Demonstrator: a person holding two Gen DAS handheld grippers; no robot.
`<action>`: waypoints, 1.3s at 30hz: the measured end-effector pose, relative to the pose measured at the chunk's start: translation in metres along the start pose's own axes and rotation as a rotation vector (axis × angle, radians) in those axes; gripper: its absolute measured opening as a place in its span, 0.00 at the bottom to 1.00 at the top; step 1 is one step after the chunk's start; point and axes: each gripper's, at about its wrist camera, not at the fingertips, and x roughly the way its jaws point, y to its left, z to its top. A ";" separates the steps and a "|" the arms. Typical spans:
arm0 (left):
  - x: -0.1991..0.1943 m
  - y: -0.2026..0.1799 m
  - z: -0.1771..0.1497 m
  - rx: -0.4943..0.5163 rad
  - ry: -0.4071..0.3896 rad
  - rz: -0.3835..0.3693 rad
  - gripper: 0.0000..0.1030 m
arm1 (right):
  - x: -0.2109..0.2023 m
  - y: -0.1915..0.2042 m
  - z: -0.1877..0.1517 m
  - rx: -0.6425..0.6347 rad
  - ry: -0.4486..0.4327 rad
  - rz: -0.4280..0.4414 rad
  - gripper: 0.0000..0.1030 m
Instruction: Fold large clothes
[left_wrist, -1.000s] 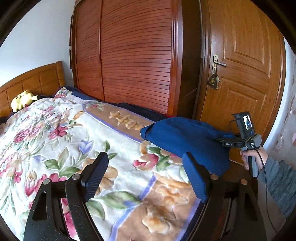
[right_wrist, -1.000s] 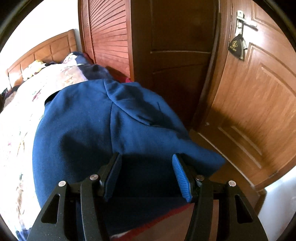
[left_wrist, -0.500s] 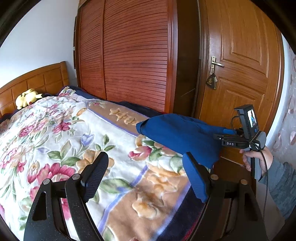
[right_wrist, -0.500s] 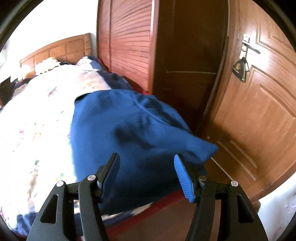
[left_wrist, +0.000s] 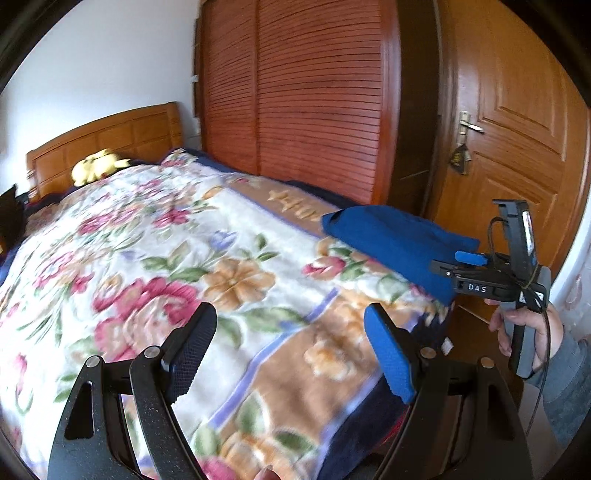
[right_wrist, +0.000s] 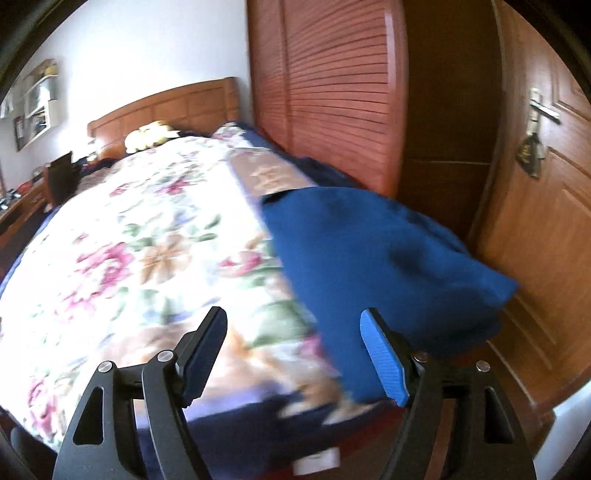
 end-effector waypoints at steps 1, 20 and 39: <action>-0.006 0.005 -0.006 -0.010 0.005 0.017 0.80 | 0.000 0.008 -0.002 -0.005 -0.002 0.011 0.74; -0.059 0.114 -0.090 -0.186 0.041 0.242 0.80 | -0.025 0.157 -0.037 -0.171 0.023 0.268 0.74; -0.111 0.174 -0.124 -0.293 0.014 0.386 0.80 | -0.031 0.227 -0.046 -0.269 -0.044 0.371 0.74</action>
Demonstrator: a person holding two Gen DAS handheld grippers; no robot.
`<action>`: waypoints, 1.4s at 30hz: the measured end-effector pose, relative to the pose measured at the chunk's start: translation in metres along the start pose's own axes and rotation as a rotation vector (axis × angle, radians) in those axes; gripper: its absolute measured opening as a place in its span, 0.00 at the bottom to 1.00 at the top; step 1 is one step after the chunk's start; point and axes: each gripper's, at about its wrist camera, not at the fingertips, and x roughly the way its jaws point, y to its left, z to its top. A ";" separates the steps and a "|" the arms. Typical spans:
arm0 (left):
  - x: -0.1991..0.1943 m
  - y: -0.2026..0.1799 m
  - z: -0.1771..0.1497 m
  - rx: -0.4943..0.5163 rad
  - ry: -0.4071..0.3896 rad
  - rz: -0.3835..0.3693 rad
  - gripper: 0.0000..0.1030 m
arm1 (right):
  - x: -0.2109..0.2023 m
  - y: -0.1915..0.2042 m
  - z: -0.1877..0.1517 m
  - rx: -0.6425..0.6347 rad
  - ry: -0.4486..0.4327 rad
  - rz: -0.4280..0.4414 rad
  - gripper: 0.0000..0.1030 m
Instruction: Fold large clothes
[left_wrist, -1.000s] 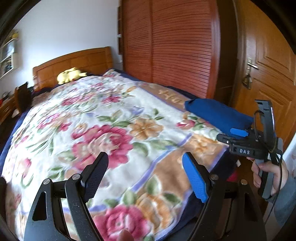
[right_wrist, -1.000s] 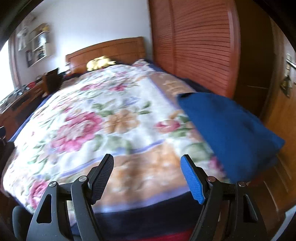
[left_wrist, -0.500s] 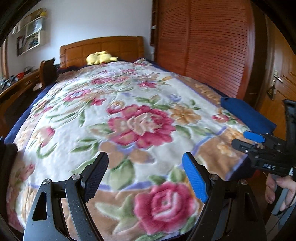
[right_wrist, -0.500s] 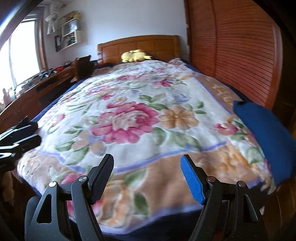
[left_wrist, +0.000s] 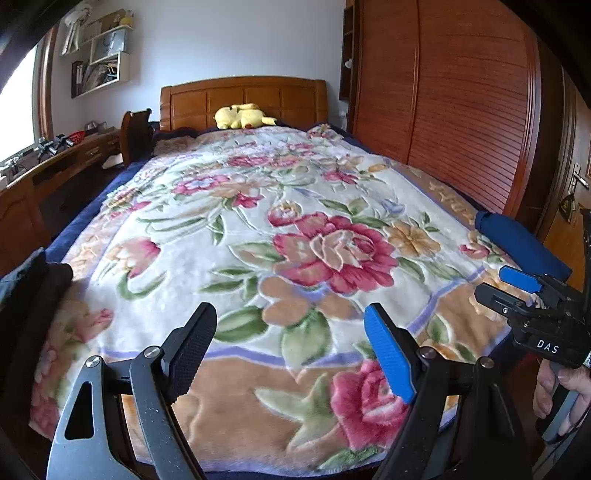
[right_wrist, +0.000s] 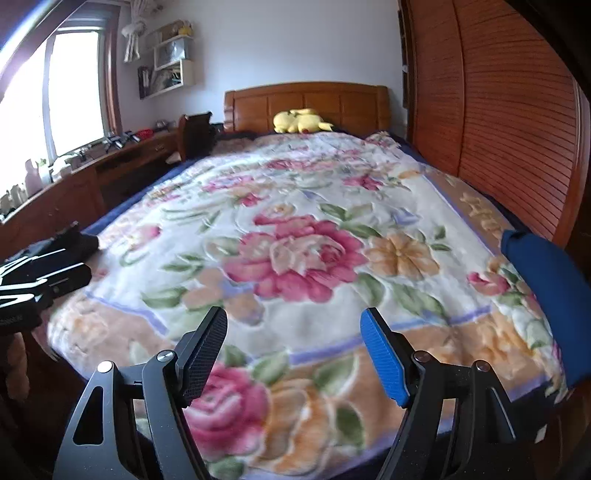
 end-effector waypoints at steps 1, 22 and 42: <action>-0.005 0.002 0.002 -0.002 -0.011 0.001 0.80 | -0.004 0.003 0.002 -0.004 -0.012 0.006 0.74; -0.112 0.006 0.019 -0.003 -0.191 0.053 0.80 | -0.093 0.015 -0.006 -0.010 -0.225 0.046 0.78; -0.117 0.009 0.003 -0.023 -0.186 0.076 0.80 | -0.095 0.017 -0.015 0.007 -0.239 0.028 0.81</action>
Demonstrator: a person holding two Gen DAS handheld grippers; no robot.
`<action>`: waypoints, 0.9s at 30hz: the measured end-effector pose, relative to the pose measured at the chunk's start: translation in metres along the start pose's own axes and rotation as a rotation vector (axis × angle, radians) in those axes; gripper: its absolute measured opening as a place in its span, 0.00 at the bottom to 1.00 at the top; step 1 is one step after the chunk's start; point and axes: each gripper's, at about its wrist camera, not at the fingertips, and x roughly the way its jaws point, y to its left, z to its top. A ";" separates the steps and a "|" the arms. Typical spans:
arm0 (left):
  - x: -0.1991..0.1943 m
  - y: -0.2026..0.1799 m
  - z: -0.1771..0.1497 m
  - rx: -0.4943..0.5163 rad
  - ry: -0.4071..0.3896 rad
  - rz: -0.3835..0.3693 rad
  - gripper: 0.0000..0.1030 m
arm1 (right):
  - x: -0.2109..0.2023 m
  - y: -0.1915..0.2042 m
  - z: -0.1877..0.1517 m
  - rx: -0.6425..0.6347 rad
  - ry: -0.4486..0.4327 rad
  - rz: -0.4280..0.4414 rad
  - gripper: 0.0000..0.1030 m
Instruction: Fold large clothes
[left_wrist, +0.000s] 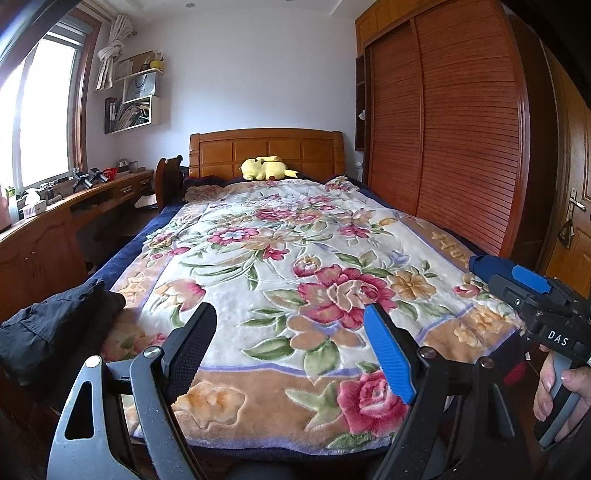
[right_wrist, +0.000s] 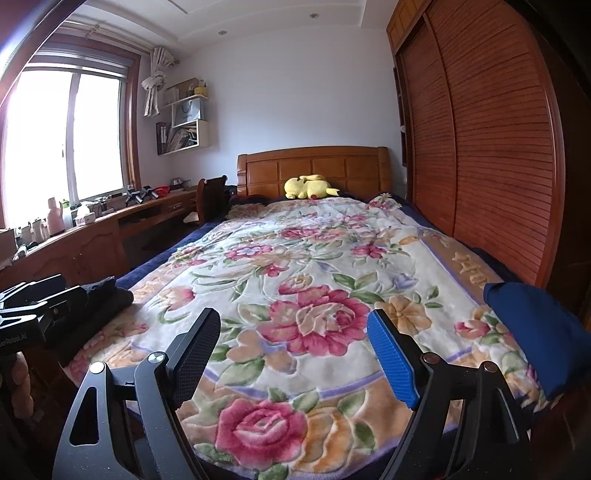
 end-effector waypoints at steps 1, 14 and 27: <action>0.000 -0.001 0.000 0.001 0.000 -0.002 0.80 | 0.001 0.000 0.000 0.000 0.002 0.000 0.81; -0.003 -0.002 0.001 -0.001 -0.014 -0.010 0.80 | 0.001 -0.001 0.000 -0.001 0.000 0.000 0.81; -0.004 -0.003 -0.002 -0.004 -0.013 -0.013 0.80 | 0.000 -0.006 -0.002 -0.003 -0.004 0.008 0.81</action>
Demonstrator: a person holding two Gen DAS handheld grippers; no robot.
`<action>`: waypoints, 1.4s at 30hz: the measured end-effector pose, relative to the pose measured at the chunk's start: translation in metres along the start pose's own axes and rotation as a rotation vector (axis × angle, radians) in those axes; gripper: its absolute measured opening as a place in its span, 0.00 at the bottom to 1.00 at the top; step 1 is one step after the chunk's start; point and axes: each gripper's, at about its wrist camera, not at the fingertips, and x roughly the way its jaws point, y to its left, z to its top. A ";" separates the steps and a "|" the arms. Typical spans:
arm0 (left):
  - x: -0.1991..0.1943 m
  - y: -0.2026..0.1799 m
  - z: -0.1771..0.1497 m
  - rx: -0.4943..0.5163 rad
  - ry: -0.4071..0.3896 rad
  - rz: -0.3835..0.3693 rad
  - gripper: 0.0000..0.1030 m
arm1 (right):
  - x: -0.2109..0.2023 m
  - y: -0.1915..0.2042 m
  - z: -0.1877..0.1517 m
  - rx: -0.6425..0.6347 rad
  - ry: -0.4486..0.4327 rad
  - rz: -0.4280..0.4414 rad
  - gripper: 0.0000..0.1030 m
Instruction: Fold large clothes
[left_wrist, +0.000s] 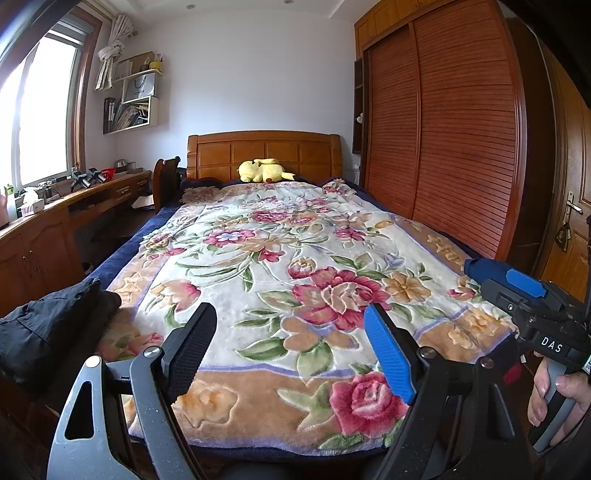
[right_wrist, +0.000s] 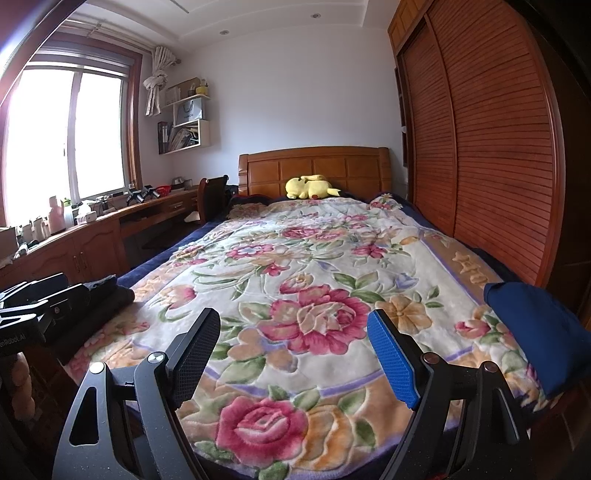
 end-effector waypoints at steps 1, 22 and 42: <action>0.000 0.000 0.000 0.000 0.001 0.000 0.80 | 0.000 0.000 0.000 0.001 0.000 0.000 0.81; -0.001 0.000 0.000 0.001 -0.001 -0.002 0.80 | -0.001 -0.002 0.001 0.003 -0.004 0.002 0.81; 0.000 -0.001 -0.001 0.002 0.000 -0.002 0.80 | -0.003 -0.003 0.001 0.003 -0.005 0.004 0.81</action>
